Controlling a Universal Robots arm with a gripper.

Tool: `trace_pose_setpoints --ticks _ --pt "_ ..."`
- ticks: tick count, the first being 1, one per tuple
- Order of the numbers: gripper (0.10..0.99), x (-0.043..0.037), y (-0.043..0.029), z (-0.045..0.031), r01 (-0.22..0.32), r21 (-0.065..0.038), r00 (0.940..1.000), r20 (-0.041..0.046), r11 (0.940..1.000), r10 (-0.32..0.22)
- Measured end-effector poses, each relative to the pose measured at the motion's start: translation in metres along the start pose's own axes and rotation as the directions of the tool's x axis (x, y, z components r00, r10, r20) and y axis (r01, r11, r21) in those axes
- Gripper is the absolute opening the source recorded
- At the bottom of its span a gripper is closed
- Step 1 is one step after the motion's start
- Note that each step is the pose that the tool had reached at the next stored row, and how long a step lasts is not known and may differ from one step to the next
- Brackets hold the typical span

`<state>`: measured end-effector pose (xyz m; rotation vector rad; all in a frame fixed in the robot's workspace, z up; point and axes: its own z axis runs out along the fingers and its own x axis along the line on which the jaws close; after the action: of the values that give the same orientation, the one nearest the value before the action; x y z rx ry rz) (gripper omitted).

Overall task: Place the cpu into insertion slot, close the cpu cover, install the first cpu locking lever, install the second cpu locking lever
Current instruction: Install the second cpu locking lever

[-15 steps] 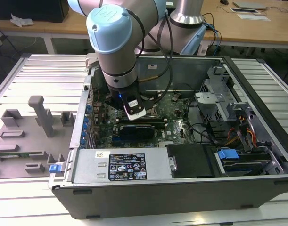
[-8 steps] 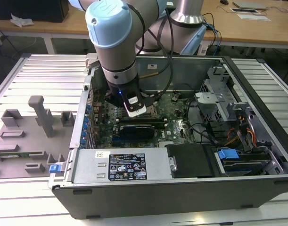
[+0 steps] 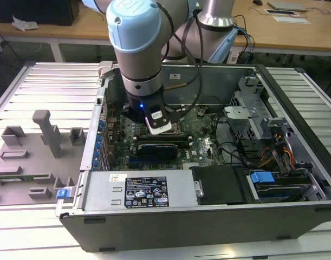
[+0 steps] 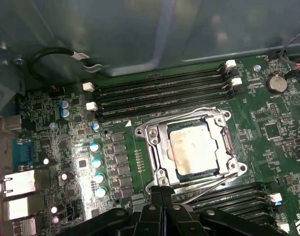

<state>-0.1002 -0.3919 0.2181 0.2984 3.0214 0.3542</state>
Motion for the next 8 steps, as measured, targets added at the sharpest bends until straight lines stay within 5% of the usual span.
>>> trace_pose_setpoints --ticks 8 --pt "0.106 -0.0074 0.0064 -0.0213 -0.003 0.003 0.9999 -0.0127 1.0 0.003"
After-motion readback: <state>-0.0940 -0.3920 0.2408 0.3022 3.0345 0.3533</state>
